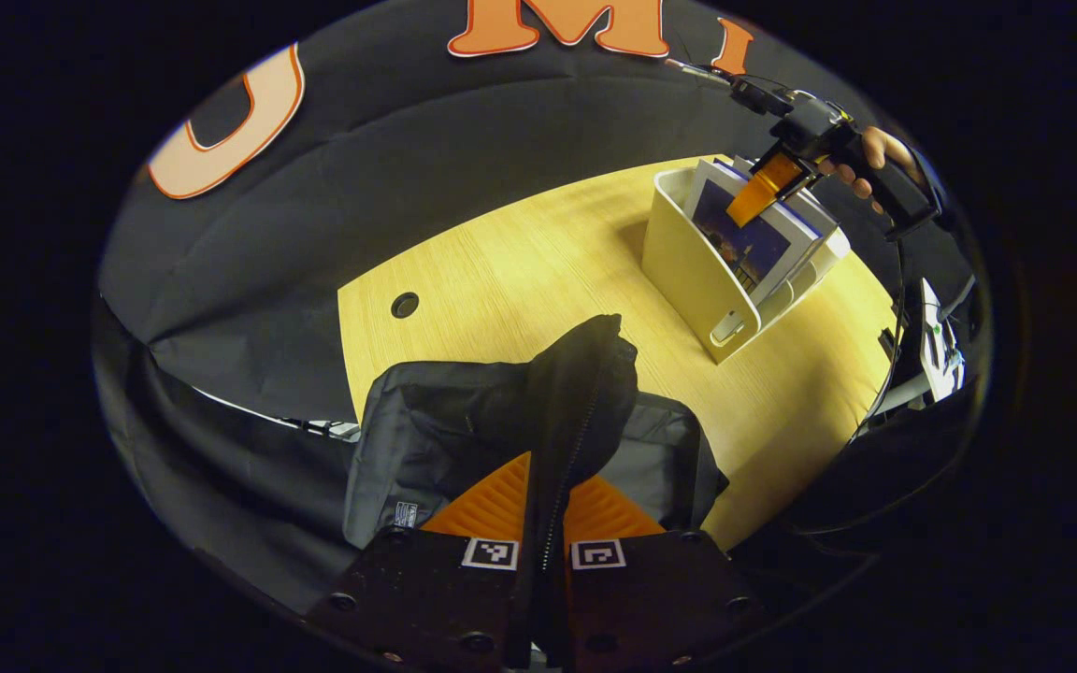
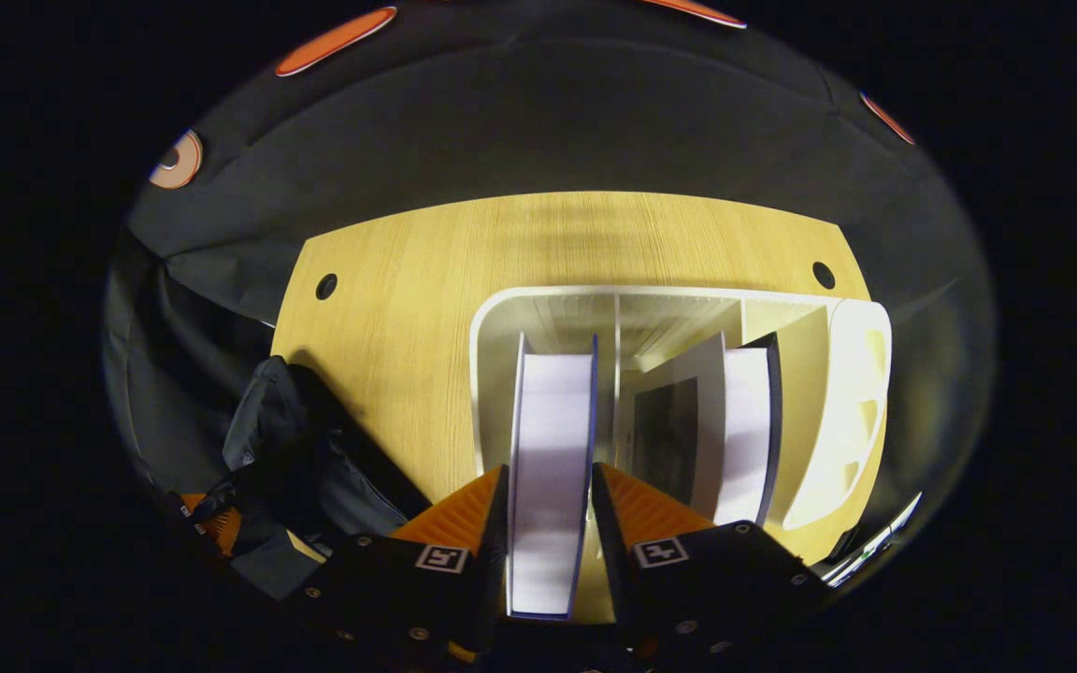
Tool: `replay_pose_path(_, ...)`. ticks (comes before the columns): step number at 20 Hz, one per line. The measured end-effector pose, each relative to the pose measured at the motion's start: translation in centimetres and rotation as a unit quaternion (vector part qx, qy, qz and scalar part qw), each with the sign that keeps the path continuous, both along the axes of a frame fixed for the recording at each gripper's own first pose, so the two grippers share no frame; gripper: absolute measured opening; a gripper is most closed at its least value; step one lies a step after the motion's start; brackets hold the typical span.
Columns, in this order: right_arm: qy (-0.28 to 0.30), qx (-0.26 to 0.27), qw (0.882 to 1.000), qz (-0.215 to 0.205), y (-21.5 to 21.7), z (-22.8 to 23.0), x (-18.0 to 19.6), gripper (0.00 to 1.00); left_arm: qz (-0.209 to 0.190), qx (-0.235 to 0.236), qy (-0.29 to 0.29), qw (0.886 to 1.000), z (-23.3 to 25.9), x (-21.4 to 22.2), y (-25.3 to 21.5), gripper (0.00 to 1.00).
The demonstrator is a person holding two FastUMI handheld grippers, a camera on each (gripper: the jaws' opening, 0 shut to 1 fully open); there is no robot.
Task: Open the schoolbag, grab two books from the bookshelf and put them into the schoolbag.
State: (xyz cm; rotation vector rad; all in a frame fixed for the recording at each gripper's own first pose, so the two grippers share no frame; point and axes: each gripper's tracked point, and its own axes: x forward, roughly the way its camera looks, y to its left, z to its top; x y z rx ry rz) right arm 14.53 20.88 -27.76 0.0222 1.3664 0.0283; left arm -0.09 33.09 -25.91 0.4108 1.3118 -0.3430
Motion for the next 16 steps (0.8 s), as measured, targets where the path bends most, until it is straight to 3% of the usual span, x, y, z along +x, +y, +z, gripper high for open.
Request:
replay_pose_path(1, -0.001, -0.003, 1.000, -0.002, -0.2, -0.1, 0.1, 0.41, 0.001, 0.000, -0.001, 1.000, 0.0, 0.0, -0.1, 0.06)
replay_pose_path(5, 0.006, 0.005, 1.000, -0.006, -0.2, 1.0, -0.5, 0.35, -0.004, 0.003, -0.001, 1.000, 0.0, -0.2, -0.1, 0.07)
replay_pose_path(8, -0.010, 0.027, 1.000, -0.008, -0.1, 3.4, -1.0, 0.33, -0.011, 0.005, 0.000, 1.000, -0.1, -0.2, -0.4, 0.07)
replay_pose_path(9, -0.018, 0.033, 0.999, -0.005, -0.1, 4.5, -1.2, 0.33, -0.012, 0.005, 0.001, 1.000, -0.2, -0.2, -0.5, 0.12)
replay_pose_path(16, -0.075, 0.065, 0.995, -0.005, -1.7, 11.7, -3.9, 0.33, -0.015, 0.000, 0.005, 1.000, -0.2, 0.1, -1.0, 0.07)
